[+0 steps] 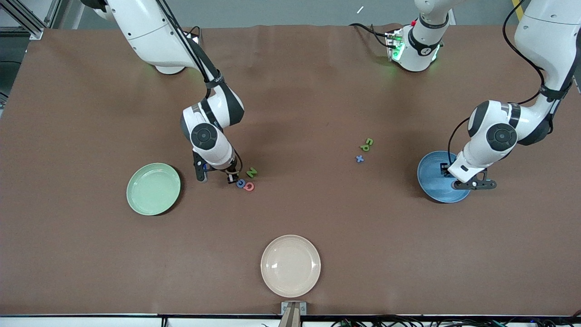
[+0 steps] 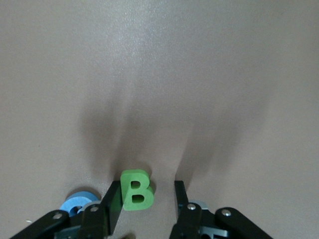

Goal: Sort upper and lower case letters into plates
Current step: 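Lower the 3 onto the blue plate while the right gripper grasps B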

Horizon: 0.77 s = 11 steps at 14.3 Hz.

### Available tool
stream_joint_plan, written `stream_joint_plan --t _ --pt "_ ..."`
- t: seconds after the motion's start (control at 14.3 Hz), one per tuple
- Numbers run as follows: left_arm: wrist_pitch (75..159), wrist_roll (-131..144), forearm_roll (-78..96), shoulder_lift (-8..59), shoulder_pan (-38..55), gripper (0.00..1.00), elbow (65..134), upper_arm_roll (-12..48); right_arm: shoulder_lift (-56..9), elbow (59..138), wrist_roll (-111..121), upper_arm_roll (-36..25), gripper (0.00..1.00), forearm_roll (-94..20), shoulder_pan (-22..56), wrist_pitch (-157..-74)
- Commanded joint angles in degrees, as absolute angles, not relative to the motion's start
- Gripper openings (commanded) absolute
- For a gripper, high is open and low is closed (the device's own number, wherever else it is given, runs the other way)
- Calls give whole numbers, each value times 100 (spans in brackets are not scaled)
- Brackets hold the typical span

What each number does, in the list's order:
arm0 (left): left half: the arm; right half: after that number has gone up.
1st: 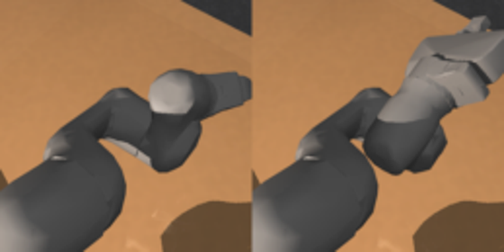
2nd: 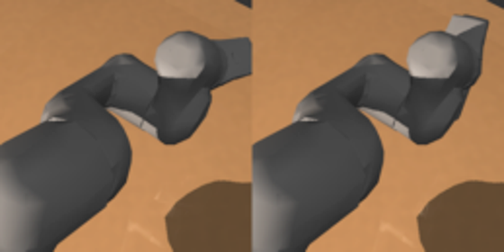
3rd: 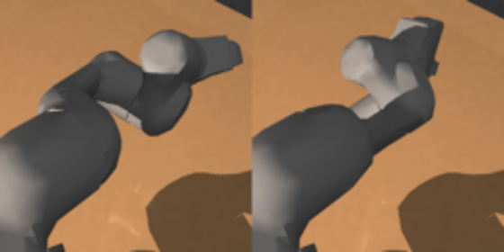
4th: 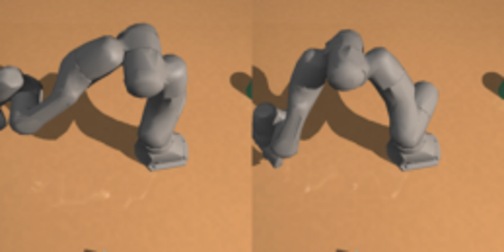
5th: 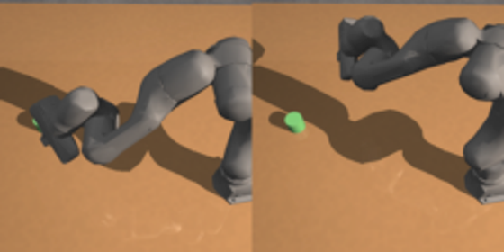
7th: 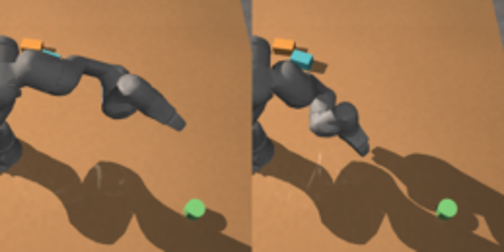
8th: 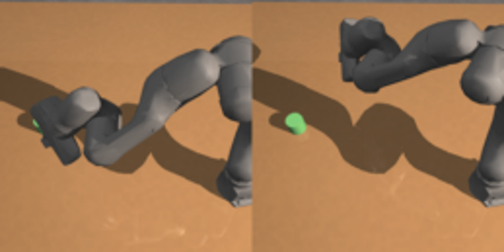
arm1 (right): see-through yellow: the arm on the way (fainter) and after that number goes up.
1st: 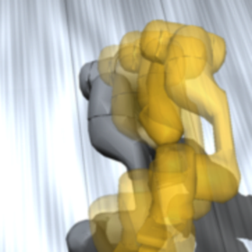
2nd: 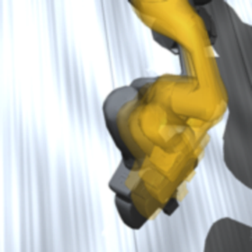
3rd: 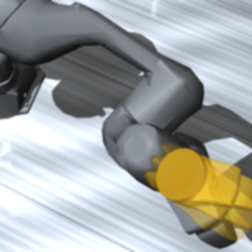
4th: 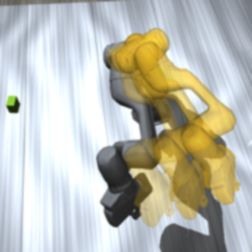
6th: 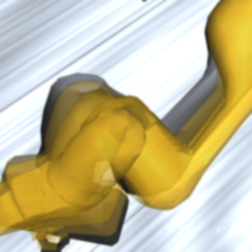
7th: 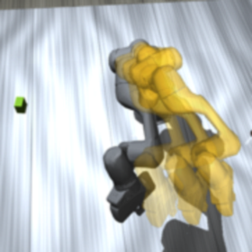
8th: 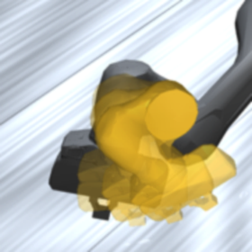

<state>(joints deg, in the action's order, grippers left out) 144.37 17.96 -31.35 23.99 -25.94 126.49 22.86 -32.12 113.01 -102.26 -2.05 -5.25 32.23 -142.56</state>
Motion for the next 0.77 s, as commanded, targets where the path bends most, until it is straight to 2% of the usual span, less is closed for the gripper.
stream_joint_plan --t 0.0,0.14,0.21,0.28,0.35,0.56,0.7 --pt "13994 1828 -3094 2136 -2663 75 12595 2767 -3252 11259 -10354 -255 40 -475 3261 -14238" --pt "13686 1959 -2849 2040 -2663 88 12463 3110 -3252 11259 -10345 -255 29 -466 3217 -14238" --pt "13493 2090 -2708 2030 -2663 93 12332 3329 -3252 11259 -10336 -255 20 -475 3191 -14230" --pt "13335 2205 -2672 2030 -2663 97 12253 3522 -3252 11259 -10327 -264 7 -475 3164 -14221" --pt "13263 2337 -2663 2056 -2654 99 12156 3733 -3243 11250 -10301 -272 3 -466 3147 -14212" --pt "13228 3353 -2663 2310 -2383 99 11910 4139 -3130 11171 -9960 -281 0 -466 2893 -14107" --pt "13228 4180 -2654 2443 -1962 99 11822 4148 -2910 11048 -9495 -272 0 -466 2647 -13722"
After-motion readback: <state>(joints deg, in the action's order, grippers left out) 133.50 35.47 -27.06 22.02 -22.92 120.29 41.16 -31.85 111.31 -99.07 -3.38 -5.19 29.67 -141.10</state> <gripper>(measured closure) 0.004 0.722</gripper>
